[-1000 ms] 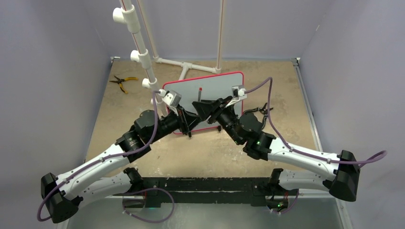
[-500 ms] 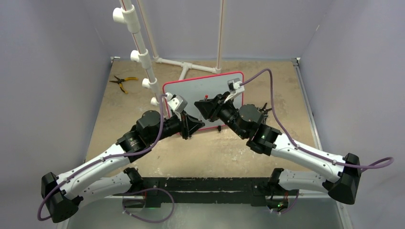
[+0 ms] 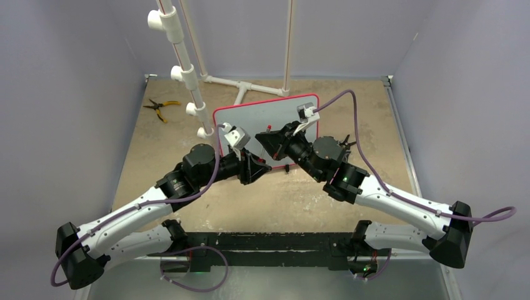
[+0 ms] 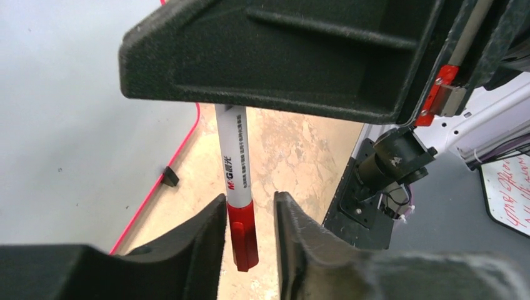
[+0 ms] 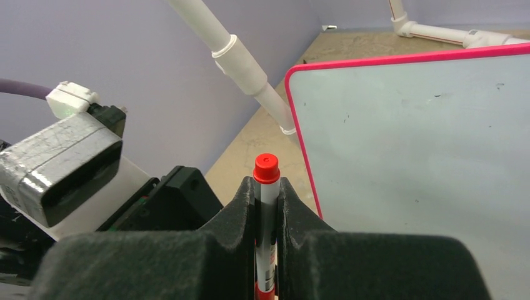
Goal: Write a sentence on the whiteboard
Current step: Open the whiteboard marker, then place the pen cap at the center of the board.
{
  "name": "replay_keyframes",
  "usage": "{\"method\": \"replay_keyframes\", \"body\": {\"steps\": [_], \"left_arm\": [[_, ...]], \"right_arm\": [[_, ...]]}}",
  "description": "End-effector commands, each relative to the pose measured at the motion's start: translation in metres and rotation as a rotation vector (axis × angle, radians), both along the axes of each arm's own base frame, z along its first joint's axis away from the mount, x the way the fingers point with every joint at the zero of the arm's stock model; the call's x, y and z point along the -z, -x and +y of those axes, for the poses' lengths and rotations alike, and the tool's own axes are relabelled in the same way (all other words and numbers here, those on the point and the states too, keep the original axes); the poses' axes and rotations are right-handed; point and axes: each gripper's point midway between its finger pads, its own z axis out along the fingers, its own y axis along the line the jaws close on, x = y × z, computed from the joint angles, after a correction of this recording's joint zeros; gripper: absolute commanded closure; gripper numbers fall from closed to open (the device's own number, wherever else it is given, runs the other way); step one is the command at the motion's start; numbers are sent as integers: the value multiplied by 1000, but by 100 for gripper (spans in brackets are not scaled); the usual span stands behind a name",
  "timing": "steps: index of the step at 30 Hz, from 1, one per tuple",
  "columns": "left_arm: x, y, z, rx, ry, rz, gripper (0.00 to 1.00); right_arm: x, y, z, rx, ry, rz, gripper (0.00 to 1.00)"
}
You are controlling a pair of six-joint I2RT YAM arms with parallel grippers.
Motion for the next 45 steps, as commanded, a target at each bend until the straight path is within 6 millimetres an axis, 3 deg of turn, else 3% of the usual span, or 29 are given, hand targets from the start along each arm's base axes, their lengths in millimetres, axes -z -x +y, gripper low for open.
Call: {"method": "replay_keyframes", "body": {"steps": [1,3,8,11,16,21,32,45], "left_arm": [[-4,6,-3,50,0,-33,65],[-5,6,-3,45,0,-38,67],[-2,5,-4,46,-3,-40,100],[8,4,-3,45,-28,-41,100],[40,5,0,58,-105,-29,100],[50,6,-1,62,-166,-28,100],[83,18,0,159,-299,1,100],[97,7,3,89,-342,48,100]], "right_arm": [[-25,1,-4,10,-38,-52,100],[-24,0,-5,12,-35,-52,100],[-24,-1,-8,29,-36,-51,100],[-30,-5,-16,74,-53,-57,100],[-51,-20,-39,182,-22,-102,100],[-78,-33,-65,214,-39,-147,100],[-123,-30,-121,356,-113,-226,100],[-137,-20,-150,434,-125,-267,100]]}}
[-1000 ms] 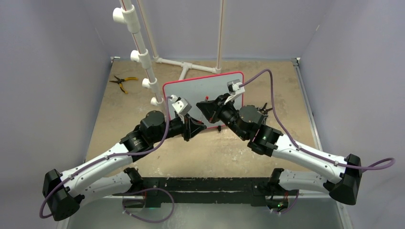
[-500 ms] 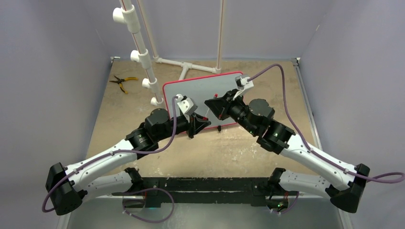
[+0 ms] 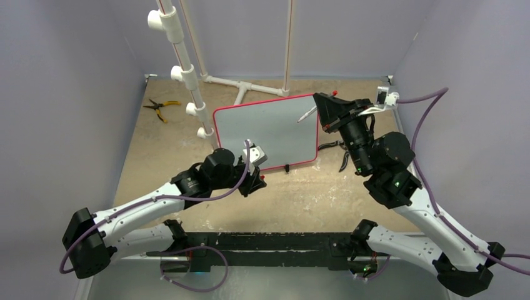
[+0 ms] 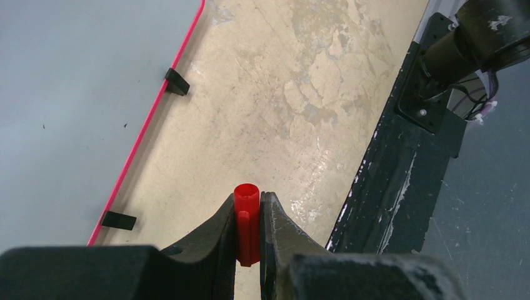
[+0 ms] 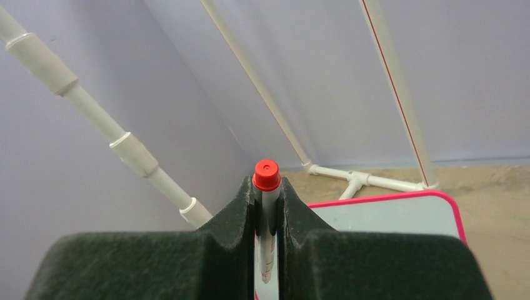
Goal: Write a sentence on the whiteboard
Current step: Place the pen cap at the center of the board.
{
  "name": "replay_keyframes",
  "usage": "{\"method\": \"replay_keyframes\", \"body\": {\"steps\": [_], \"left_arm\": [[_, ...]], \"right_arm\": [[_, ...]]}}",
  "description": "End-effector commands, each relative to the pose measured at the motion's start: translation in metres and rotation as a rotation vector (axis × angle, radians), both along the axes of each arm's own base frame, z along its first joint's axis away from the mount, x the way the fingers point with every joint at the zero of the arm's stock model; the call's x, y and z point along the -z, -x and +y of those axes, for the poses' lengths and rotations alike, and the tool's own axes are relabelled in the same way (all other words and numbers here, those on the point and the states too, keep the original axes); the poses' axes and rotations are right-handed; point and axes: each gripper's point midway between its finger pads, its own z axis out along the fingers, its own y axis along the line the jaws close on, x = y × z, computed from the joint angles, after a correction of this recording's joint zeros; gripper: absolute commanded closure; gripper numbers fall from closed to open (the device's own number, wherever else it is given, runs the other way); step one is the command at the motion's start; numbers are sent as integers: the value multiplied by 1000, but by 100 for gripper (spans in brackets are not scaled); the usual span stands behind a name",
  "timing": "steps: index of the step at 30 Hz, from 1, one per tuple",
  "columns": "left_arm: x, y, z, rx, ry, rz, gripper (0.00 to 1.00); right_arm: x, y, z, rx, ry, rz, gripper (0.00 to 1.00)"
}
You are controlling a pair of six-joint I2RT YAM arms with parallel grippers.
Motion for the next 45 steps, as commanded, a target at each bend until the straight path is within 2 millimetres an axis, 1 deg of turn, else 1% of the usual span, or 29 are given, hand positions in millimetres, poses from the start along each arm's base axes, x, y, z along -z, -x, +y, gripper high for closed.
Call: {"method": "replay_keyframes", "body": {"steps": [1,4,8,12,16,18,20,22,26,29,31,33,36,38,41,42,45], "left_arm": [[2,-10,-1,-56,-22,10,100],[17,-18,4,-146,-78,73,100],[50,-25,18,-302,-123,165,100],[78,-22,21,-351,-123,219,100],[101,-24,31,-394,-213,244,100],[110,-21,32,-395,-235,272,98],[117,-18,32,-392,-241,291,95],[119,-18,33,-395,-250,292,90],[119,-19,34,-403,-249,289,76],[117,-19,34,-408,-240,294,67],[114,-19,33,-413,-230,293,58],[105,-20,32,-415,-209,283,50],[83,-23,30,-398,-166,240,45],[59,-23,24,-356,-114,198,43],[10,-17,10,-254,2,137,41],[-10,-16,6,-224,49,115,41],[-58,-19,-3,-187,130,47,40]], "right_arm": [[-5,1,-13,52,7,-31,100],[2,4,-18,64,3,-40,100],[21,2,-28,109,3,-7,100],[37,-1,-31,134,26,21,100],[50,-5,-28,141,55,55,100],[54,-6,-27,139,57,65,100],[57,-7,-26,137,54,68,100],[57,-7,-24,133,53,68,100],[60,-9,-22,131,63,74,100],[62,-10,-20,131,68,79,100],[61,-10,-20,130,68,76,100],[62,-10,-19,126,73,77,100],[64,-8,-14,94,90,73,100],[68,-6,-9,68,99,66,100],[72,-2,3,0,115,52,100],[74,0,9,-28,123,49,100],[75,5,24,-110,133,37,100]]}}
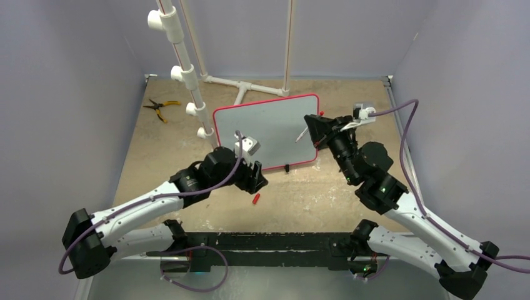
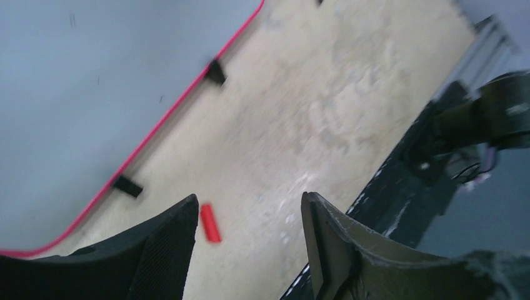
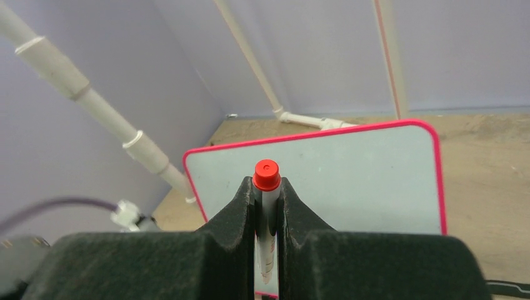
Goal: Write a sentence on the whiteboard
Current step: Adjust the whiteboard marker.
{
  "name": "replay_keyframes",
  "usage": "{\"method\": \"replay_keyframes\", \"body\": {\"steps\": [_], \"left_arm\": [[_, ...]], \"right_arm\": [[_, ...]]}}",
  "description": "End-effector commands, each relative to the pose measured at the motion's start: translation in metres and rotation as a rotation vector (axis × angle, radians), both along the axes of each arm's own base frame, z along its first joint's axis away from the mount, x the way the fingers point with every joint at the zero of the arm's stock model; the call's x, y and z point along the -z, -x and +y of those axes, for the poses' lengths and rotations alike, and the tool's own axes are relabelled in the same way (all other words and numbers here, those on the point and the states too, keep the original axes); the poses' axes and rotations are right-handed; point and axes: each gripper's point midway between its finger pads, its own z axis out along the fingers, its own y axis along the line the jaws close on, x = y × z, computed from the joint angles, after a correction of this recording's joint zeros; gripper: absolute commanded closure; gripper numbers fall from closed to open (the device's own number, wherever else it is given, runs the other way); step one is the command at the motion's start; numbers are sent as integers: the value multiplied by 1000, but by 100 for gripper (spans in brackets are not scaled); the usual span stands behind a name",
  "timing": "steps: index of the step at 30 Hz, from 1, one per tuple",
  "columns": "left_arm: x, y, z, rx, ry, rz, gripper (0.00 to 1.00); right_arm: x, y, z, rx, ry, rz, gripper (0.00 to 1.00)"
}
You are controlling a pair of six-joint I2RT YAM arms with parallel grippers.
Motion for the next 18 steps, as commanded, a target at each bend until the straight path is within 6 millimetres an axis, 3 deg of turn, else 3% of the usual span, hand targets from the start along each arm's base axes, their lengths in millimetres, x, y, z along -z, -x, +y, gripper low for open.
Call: {"method": "replay_keyframes", "body": {"steps": [1,6,11,18], "left_arm": [[-102,-7,-25,90,184,-179,39],[-154,-27,-36,75,236,-267,32],[-191,-23,-54,168,332,-330,31],[-196,-15,-68,281,342,-307,30]], "right_arm": [[-9,14,26,-156,-13,-50,100],[-5,26,50,-302,-56,-60,100],[5,33,66,-388,-65,-31,100],[6,38,70,-423,-71,-33,100]]}}
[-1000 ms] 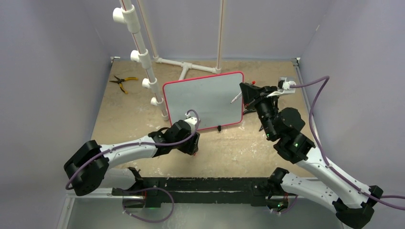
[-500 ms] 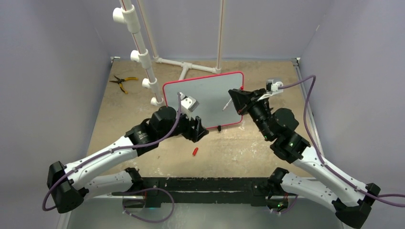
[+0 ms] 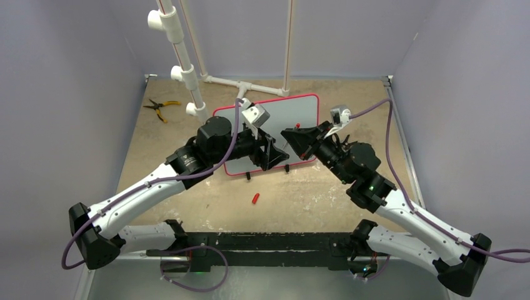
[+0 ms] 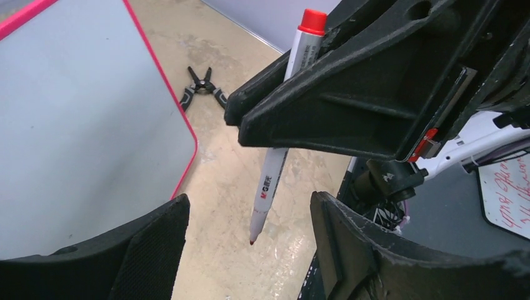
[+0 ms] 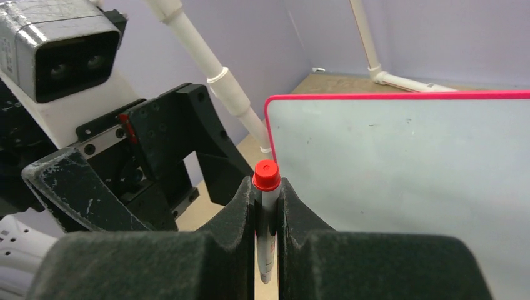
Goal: Write a sentence on the whiteboard
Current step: Adjust the whiteboard marker.
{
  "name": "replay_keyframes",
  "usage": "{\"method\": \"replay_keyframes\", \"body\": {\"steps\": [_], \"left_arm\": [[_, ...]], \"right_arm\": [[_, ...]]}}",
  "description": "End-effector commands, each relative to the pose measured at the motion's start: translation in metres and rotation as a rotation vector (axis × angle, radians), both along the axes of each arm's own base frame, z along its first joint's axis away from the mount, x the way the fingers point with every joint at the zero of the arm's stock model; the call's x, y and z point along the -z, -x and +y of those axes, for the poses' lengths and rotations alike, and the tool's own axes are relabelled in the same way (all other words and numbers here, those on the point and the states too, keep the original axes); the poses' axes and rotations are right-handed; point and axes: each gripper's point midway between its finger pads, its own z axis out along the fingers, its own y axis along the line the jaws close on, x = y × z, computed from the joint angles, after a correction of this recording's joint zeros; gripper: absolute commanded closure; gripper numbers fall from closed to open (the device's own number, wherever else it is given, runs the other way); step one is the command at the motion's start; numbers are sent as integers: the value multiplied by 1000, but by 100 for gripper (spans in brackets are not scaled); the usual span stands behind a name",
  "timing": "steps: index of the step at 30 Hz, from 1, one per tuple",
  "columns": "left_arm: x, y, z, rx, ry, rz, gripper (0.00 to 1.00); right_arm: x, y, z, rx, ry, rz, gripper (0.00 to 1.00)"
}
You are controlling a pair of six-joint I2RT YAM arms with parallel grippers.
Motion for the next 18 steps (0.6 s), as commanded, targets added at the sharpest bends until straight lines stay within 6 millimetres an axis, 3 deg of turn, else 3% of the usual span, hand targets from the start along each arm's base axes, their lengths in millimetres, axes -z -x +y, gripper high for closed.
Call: {"method": "replay_keyframes", "body": {"steps": [1,4,12,17,18], "left_arm": [[-25,8,-10,99,41,-54,31],[-22,9,-11,109,35,-51,35],[-15,9,-12,123,10,-45,61],[-4,6,-10,111,-22,-40,100],[-2,7,-10,117,-29,-40,100]], "right_arm": [[-21,12,4,-59,-59,-46,100],[-22,13,6,-72,-59,-48,100],[-16,14,14,-108,-54,-17,100],[-8,21,19,-157,-44,8,100],[-7,22,19,-161,-48,15,100]]}}
